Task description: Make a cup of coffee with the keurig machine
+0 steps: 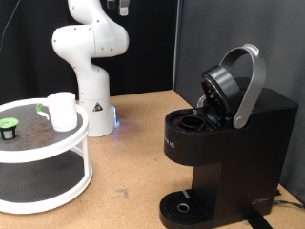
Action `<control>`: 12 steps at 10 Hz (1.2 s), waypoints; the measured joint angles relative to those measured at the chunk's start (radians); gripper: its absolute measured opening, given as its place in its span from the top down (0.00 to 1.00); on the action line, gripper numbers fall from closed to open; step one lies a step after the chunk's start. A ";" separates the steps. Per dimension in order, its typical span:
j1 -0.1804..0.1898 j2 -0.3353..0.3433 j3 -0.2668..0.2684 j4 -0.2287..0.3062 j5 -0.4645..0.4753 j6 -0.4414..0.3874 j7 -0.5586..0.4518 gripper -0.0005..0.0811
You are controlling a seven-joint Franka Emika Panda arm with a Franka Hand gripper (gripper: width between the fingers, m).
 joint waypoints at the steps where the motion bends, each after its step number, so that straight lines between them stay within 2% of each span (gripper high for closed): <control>1: 0.000 0.000 -0.004 0.000 0.000 0.000 0.000 0.01; 4: -0.001 -0.001 -0.018 -0.001 0.000 0.000 -0.018 0.01; 9: -0.046 -0.038 -0.155 -0.018 -0.123 0.002 -0.168 0.01; 12: -0.049 -0.044 -0.172 -0.019 -0.129 -0.001 -0.198 0.01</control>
